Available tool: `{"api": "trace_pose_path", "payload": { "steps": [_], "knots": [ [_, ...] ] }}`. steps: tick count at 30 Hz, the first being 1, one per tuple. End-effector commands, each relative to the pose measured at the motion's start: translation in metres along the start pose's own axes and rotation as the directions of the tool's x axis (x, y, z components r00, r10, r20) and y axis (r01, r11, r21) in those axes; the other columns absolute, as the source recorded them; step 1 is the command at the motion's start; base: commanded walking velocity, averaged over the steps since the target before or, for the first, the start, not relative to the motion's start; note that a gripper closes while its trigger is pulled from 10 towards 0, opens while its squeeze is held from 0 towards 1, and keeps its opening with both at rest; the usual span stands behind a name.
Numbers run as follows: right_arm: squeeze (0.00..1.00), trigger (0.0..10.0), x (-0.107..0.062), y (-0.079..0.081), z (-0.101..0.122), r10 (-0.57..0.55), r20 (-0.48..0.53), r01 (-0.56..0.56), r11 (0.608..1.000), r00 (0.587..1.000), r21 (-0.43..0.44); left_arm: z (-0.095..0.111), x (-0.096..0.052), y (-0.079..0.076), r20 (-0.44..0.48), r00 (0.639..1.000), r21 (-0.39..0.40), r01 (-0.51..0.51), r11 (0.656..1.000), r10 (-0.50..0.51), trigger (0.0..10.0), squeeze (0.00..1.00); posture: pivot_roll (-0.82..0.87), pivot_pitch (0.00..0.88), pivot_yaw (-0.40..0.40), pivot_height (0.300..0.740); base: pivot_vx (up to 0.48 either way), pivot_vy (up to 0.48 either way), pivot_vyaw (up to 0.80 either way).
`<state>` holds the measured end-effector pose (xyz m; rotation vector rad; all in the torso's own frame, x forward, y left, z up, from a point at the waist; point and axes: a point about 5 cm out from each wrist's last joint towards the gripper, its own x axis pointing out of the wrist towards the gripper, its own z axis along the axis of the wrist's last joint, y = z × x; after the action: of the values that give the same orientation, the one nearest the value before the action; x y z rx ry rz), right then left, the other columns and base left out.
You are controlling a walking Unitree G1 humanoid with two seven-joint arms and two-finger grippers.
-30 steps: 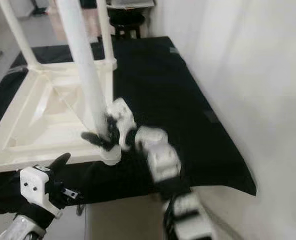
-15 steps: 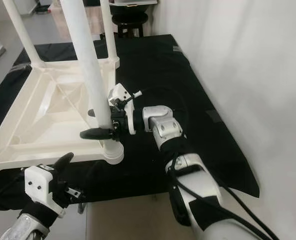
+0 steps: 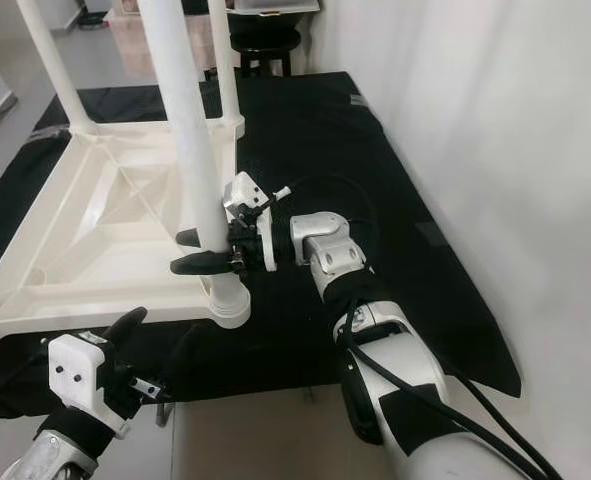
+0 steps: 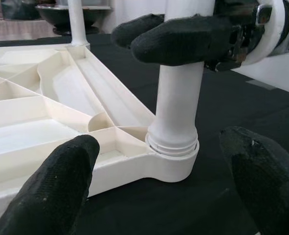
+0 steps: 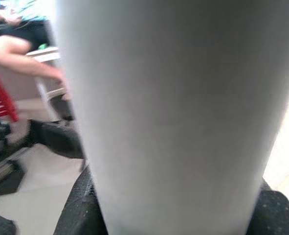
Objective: Building children table
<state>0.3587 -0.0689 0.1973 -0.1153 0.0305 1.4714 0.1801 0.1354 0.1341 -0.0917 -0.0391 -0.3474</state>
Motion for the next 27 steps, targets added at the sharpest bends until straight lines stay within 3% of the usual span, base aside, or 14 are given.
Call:
{"api": "trace_pose_path", "payload": {
  "steps": [1, 3, 4, 5, 6, 7, 10, 12, 15, 16, 19, 20, 21, 27],
  "knots": [
    [0.0, 0.0, -0.007, 0.003, -0.012, -0.166, -0.014, 0.166, 0.985, 0.986, 0.039, -0.004, -0.003, 0.001, -0.021, 1.0, 0.0, -0.007, 1.0, 0.007, 10.0, 0.0, 0.01, 0.074, 0.004, 0.74, 0.0, 0.0, 0.0],
    [0.0, 0.0, -0.006, 0.005, -0.019, -0.31, -0.042, 0.312, 0.949, 0.95, 0.052, -0.003, -0.004, 0.002, -0.023, 1.0, 0.002, -0.007, 1.0, 0.007, 10.0, 0.0, 0.01, 0.075, -0.005, 0.74, 0.0, 0.0, 0.0],
    [0.0, 0.0, -0.001, 0.012, -0.03, -0.617, -0.086, 0.622, 0.773, 0.783, 0.122, -0.003, -0.004, 0.004, -0.023, 1.0, 0.004, -0.007, 1.0, 0.007, 10.0, 0.0, 0.0, 0.082, 0.006, 0.74, 0.0, 0.0, 0.0],
    [0.0, 0.0, 0.005, 0.033, -0.042, -0.722, -0.138, 0.735, 0.664, 0.678, 0.137, -0.003, -0.004, 0.005, -0.025, 1.0, 0.007, -0.005, 1.0, 0.005, 10.0, 0.0, 0.0, 0.094, 0.018, 0.74, 0.0, 0.0, 0.0],
    [0.0, 0.0, 0.005, 0.033, -0.042, -0.722, -0.138, 0.735, 0.664, 0.678, 0.137, -0.003, -0.004, 0.005, -0.025, 1.0, 0.007, -0.005, 1.0, 0.005, 10.0, 0.0, 0.0, 0.094, 0.018, 0.74, 0.0, 0.0, 0.0],
    [0.0, 0.0, 0.007, 0.047, -0.047, -0.771, -0.164, 0.788, 0.598, 0.616, 0.146, -0.003, -0.004, 0.005, -0.026, 1.0, 0.009, -0.004, 1.0, 0.005, 10.0, 0.0, 0.0, 0.094, 0.018, 0.74, 0.0, 0.0, 0.0],
    [0.0, 0.0, 0.013, 0.055, -0.049, -0.747, -0.162, 0.765, 0.63, 0.644, 0.136, -0.003, -0.003, 0.006, -0.027, 1.0, 0.011, -0.005, 1.0, 0.005, 10.0, 0.0, -0.02, 0.073, 0.027, 0.74, 0.0, 0.0, 0.0],
    [0.0, 0.0, 0.021, 0.051, -0.044, -0.692, -0.118, 0.701, 0.71, 0.713, 0.071, -0.003, -0.002, 0.006, -0.024, 1.0, 0.015, -0.009, 1.0, 0.009, 10.0, 0.0, -0.01, 0.071, 0.018, 0.74, 0.0, 0.0, 0.0],
    [0.0, 0.0, 0.023, 0.046, -0.041, -0.682, -0.102, 0.688, 0.723, 0.724, 0.052, -0.003, -0.001, 0.007, -0.019, 1.0, 0.016, -0.013, 1.0, 0.014, 10.0, 0.0, 0.0, 0.072, 0.014, 0.74, 0.0, 0.0, 0.0],
    [0.0, 10.0, 0.023, 0.044, -0.04, -0.685, -0.102, 0.692, 0.72, 0.721, 0.053, -0.003, 0.0, 0.007, -0.018, 1.0, 0.016, -0.015, 1.0, 0.015, 10.0, 0.0, 0.0, 0.07, 0.015, 0.74, 0.0, 0.0, 0.0],
    [0.0, 10.0, 0.022, 0.044, -0.038, -0.695, -0.105, 0.702, 0.71, 0.711, 0.055, -0.003, 0.0, 0.008, -0.018, 1.0, 0.017, -0.015, 1.0, 0.015, 10.0, 0.0, -0.01, 0.069, 0.02, 0.74, 0.0, 0.0, 0.0],
    [1.0, 10.0, 0.024, 0.042, -0.031, -0.662, -0.081, 0.667, 0.742, 0.745, 0.075, -0.003, 0.001, 0.008, -0.018, 1.0, 0.016, -0.013, 1.0, 0.014, 10.0, 0.0, -0.01, 0.068, 0.025, 0.74, 0.0, 0.0, 0.0],
    [1.0, 10.0, 0.027, 0.043, -0.018, -0.605, -0.034, 0.605, 0.79, 0.795, 0.098, -0.003, 0.001, 0.008, -0.018, 1.0, 0.015, -0.011, 1.0, 0.011, 10.0, 0.0, -0.02, 0.066, 0.028, 0.74, 0.0, 0.0, 0.0],
    [1.0, 10.0, 0.03, 0.042, 0.002, -0.505, 0.045, 0.499, 0.861, 0.862, 0.1, -0.003, 0.002, 0.008, -0.018, 1.0, 0.014, -0.009, 1.0, 0.009, 10.0, 0.0, -0.01, 0.065, 0.025, 0.74, 0.0, 0.0, 0.0]
  ]
}}
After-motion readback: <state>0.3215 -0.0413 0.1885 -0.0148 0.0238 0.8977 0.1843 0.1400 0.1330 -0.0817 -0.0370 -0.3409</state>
